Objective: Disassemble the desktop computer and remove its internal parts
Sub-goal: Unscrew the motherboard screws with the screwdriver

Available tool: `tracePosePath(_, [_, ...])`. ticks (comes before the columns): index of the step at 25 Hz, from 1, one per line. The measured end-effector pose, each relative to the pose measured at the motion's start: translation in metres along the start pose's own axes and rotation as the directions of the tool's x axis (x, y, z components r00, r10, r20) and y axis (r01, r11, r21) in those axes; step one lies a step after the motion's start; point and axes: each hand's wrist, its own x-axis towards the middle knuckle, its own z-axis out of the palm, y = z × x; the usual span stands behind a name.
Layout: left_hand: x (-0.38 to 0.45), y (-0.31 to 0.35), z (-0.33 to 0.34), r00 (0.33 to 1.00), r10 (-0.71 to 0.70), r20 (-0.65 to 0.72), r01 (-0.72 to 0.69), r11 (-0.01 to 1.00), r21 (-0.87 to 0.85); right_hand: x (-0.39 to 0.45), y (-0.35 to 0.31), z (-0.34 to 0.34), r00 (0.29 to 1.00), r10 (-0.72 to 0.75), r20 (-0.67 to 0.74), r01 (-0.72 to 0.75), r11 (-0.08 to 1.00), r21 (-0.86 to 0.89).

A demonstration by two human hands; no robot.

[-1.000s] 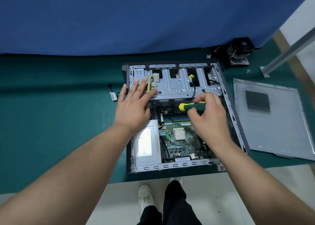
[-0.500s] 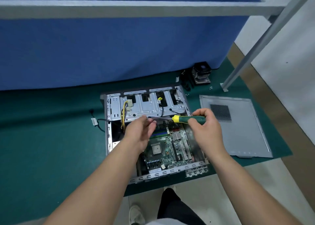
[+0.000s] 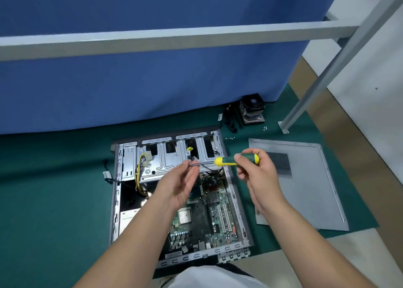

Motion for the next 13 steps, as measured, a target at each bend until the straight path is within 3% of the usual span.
tracePosePath(2, [0.007,-0.006,0.008,1.000,-0.006,0.011,0.007,1.000,-0.020,0.010,-0.003,-0.003,0.991,0.092,0.101,-0.118,0.947,0.300])
tracePosePath(4, [0.012,-0.010,0.017,1.000,-0.001,0.020,0.001,1.000,-0.012,0.018,-0.004,-0.004,0.974,0.141,0.179,-0.203,0.894,0.400])
tracePosePath(7, [0.020,-0.014,0.025,1.000,0.025,0.019,-0.025,1.000,0.015,0.029,-0.004,-0.007,0.970,0.162,0.178,-0.217,0.912,0.348])
tracePosePath(13, [0.024,-0.022,0.033,0.998,0.042,0.047,-0.050,0.981,0.187,0.050,-0.015,-0.017,0.983,0.177,0.050,-0.184,0.941,0.286])
